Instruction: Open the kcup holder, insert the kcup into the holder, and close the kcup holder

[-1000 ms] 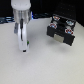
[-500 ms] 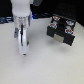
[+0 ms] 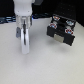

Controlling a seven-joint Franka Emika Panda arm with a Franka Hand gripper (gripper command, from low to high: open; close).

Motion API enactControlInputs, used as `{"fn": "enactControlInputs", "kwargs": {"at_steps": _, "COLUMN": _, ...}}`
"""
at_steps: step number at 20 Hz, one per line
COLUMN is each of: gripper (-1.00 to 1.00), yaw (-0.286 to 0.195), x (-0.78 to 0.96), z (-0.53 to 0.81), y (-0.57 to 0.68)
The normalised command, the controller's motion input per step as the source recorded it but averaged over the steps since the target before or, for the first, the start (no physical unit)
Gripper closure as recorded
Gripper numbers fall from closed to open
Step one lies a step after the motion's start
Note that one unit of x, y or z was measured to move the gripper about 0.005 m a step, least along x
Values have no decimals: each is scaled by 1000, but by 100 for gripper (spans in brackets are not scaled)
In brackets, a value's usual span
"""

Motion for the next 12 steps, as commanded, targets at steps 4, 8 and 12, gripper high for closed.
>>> {"fn": "enactControlInputs", "kwargs": {"at_steps": 4, "gripper": 100, "yaw": 0, "x": 34, "z": 267, "y": 30}}
{"fn": "enactControlInputs", "kwargs": {"at_steps": 8, "gripper": 100, "yaw": -3, "x": 150, "z": 918, "y": 283}}
{"fn": "enactControlInputs", "kwargs": {"at_steps": 12, "gripper": 100, "yaw": 0, "x": 208, "z": 837, "y": 389}}
